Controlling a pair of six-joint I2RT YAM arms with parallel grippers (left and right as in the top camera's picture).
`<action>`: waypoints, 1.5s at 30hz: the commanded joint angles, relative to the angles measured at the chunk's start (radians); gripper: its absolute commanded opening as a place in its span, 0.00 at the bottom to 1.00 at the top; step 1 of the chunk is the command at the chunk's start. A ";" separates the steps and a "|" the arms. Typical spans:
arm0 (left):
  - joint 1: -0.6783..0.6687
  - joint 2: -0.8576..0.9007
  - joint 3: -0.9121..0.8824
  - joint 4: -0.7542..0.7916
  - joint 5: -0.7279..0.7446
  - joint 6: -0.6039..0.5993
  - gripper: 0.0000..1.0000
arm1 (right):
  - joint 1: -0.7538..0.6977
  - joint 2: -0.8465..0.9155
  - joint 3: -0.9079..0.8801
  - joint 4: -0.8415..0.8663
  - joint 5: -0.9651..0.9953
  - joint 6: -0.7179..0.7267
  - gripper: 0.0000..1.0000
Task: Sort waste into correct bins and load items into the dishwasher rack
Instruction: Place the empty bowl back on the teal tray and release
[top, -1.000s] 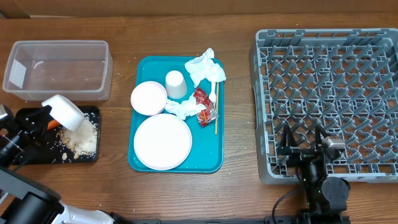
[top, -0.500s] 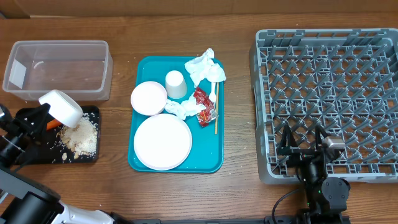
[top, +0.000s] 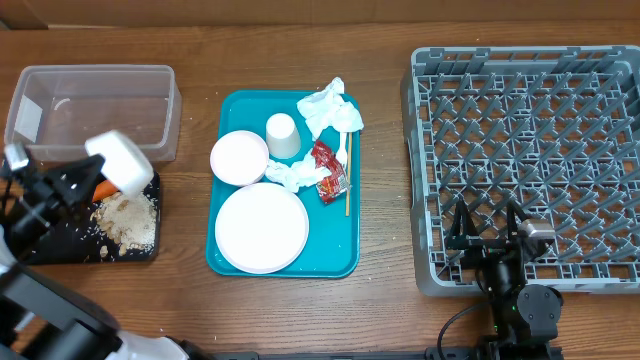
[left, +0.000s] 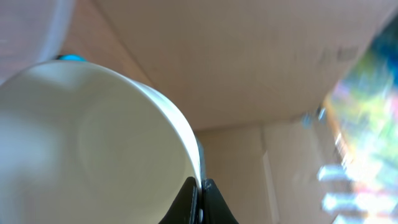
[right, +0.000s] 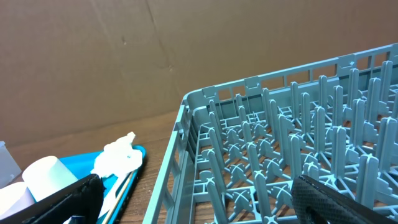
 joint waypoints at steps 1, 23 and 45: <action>-0.142 -0.115 0.101 0.024 -0.017 0.089 0.04 | -0.002 -0.008 -0.010 0.006 0.010 -0.007 1.00; -1.077 0.052 0.214 1.003 -1.674 -0.768 0.04 | -0.002 -0.008 -0.010 0.006 0.010 -0.007 1.00; -1.095 0.301 0.214 0.955 -1.495 -0.791 0.06 | -0.002 -0.008 -0.010 0.006 0.010 -0.007 1.00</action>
